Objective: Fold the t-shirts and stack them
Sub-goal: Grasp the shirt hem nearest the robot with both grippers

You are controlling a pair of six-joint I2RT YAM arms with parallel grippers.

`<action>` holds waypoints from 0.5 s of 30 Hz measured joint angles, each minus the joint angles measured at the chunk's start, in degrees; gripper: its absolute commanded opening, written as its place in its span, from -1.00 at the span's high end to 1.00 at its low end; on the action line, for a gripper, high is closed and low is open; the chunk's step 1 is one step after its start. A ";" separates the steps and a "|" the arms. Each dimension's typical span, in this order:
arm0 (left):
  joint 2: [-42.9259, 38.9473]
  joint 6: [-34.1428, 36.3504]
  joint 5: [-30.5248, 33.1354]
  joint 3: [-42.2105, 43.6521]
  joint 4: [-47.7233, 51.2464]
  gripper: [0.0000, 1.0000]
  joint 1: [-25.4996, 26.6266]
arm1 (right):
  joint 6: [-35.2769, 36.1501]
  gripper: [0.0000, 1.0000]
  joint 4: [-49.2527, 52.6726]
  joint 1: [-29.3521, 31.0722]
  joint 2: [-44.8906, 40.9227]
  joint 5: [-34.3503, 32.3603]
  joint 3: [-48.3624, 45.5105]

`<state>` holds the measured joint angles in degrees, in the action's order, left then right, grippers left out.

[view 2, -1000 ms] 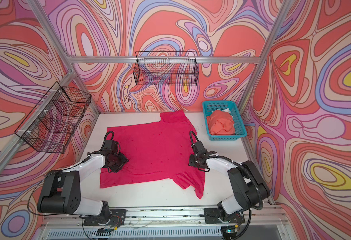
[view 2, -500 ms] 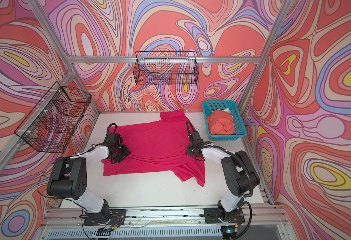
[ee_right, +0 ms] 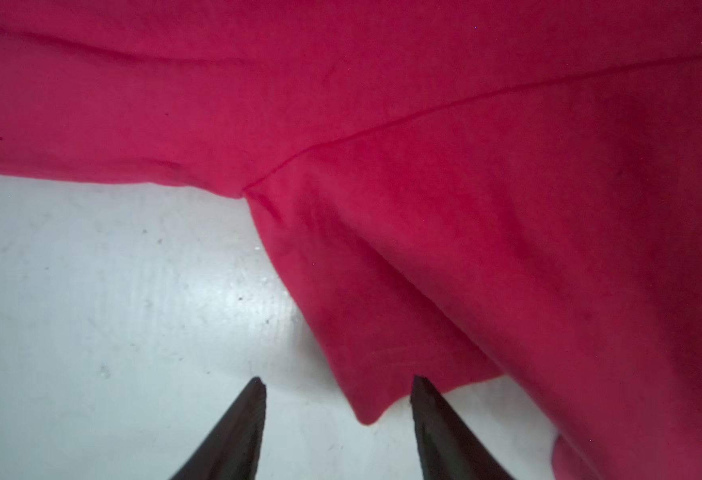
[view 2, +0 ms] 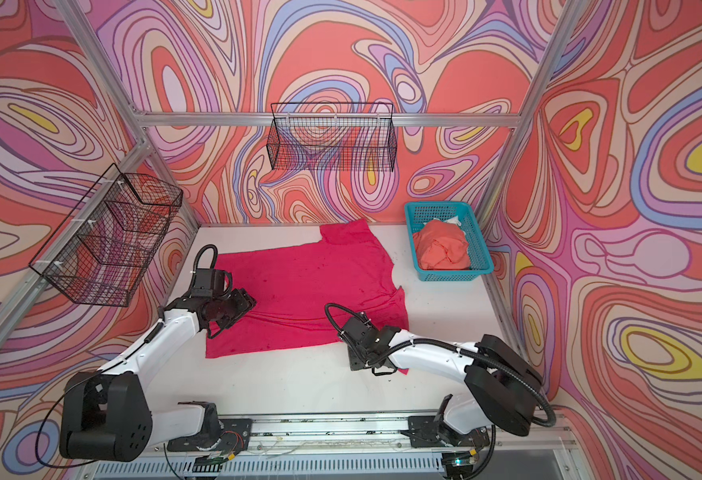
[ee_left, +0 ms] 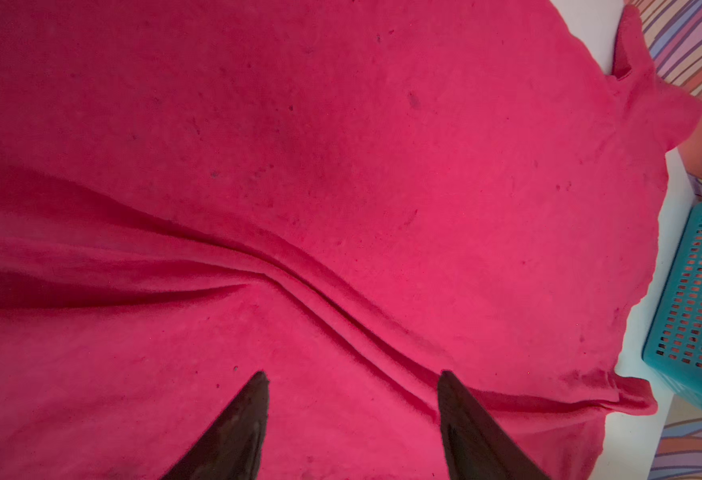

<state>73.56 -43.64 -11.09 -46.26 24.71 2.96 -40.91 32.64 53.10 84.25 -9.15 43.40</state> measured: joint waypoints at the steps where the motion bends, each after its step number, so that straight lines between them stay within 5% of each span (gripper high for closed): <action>1: -0.11 -0.02 -0.07 -0.15 0.42 -0.35 0.00 | -0.09 -0.15 -0.26 0.00 0.96 -0.33 0.00; 5: -1.03 -0.02 -0.02 -0.50 1.77 -0.35 0.00 | 0.11 0.07 -0.96 0.50 3.58 -1.66 0.72; 9: -2.23 -0.04 0.00 -0.57 2.60 -0.35 0.00 | -0.17 0.51 -0.81 1.42 4.74 -2.91 1.73; 15: -2.56 -0.04 0.24 -0.57 2.99 -0.35 0.00 | -1.46 0.77 1.38 4.20 5.75 -1.64 3.34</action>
<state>71.00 -43.68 -10.85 -46.83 27.70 2.96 -42.37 34.02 57.30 90.00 -10.79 46.74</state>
